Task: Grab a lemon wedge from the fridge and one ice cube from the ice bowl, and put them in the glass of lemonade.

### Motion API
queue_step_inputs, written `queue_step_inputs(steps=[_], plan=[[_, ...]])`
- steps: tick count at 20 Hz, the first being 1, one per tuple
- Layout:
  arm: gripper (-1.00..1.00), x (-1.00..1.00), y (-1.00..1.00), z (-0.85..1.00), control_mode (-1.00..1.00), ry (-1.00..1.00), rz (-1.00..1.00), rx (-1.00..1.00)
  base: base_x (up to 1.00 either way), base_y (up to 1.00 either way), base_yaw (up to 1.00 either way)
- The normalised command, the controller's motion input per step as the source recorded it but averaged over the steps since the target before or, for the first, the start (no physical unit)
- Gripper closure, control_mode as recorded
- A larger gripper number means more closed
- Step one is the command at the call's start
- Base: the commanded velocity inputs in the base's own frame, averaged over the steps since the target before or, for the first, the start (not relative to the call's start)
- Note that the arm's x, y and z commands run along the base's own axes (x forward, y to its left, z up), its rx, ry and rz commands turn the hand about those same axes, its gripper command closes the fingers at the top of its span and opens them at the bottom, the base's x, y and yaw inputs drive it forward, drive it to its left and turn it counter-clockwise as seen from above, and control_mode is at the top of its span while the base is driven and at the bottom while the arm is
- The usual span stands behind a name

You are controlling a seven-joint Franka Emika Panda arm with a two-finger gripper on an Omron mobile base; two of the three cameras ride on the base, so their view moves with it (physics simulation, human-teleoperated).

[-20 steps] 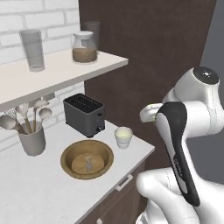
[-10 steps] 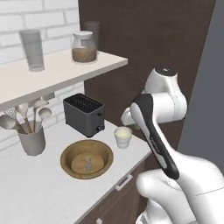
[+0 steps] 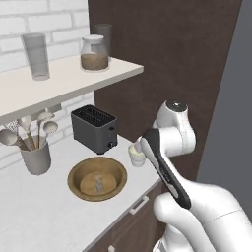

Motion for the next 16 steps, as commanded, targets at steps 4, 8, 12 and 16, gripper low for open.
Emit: queue_step_inputs(steps=[4,8,12,16], plan=[[1.0,1.0,0.0,-0.24,-1.0,0.03,0.0,0.0,0.0,0.0,0.0],[1.0,0.69,0.0,0.0,-1.0,0.13,0.0,0.0,0.0,0.0,0.0],[1.0,0.58,0.01,0.0,-1.0,0.09,0.0,0.0,0.0,0.0,0.0],[1.0,0.1,0.03,-0.06,-1.0,0.02,0.0,0.0,0.0,0.0,0.0]])
